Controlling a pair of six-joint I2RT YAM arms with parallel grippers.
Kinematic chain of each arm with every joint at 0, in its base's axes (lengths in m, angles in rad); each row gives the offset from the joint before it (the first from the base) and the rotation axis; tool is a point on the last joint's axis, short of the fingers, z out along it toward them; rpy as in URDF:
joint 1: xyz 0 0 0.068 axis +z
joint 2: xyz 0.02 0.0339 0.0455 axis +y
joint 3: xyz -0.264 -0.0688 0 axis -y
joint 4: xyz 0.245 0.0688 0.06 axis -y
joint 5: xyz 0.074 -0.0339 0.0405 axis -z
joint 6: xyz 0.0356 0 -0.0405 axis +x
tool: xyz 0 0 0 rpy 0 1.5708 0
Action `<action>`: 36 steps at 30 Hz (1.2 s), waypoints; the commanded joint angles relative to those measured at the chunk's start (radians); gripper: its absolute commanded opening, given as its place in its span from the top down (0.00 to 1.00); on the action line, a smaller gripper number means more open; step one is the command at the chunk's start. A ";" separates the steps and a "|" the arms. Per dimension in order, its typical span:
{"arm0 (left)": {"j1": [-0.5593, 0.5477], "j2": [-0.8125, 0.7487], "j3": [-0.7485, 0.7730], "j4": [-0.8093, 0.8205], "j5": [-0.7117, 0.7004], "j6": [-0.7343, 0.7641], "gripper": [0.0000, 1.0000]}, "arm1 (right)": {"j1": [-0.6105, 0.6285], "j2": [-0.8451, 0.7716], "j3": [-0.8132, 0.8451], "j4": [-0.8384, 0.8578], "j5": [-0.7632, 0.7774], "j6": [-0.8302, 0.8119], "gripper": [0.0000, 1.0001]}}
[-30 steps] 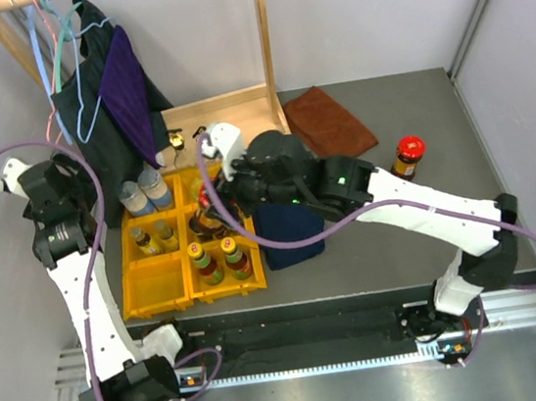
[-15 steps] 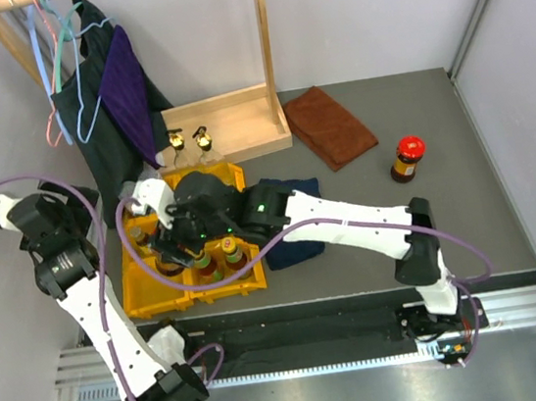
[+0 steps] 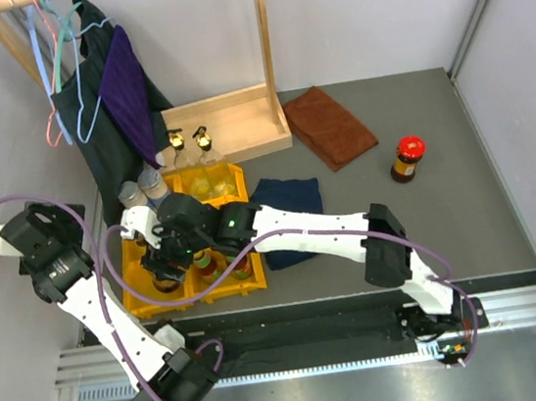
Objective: Organize the condiment bottles
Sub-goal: Place the bottle in the storage box.
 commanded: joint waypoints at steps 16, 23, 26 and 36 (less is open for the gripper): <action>0.045 -0.060 -0.036 0.004 -0.087 -0.073 0.01 | 0.005 0.062 -0.013 0.273 -0.014 -0.081 1.00; 0.049 -0.099 -0.095 0.025 -0.094 -0.133 0.01 | -0.033 0.089 -0.027 0.270 -0.055 -0.060 1.00; 0.049 -0.086 -0.100 0.031 -0.101 -0.135 0.01 | -0.044 0.096 -0.041 0.290 -0.064 -0.063 1.00; 0.049 -0.070 -0.094 0.031 -0.148 -0.130 0.01 | -0.044 0.142 -0.010 0.296 -0.058 -0.092 0.90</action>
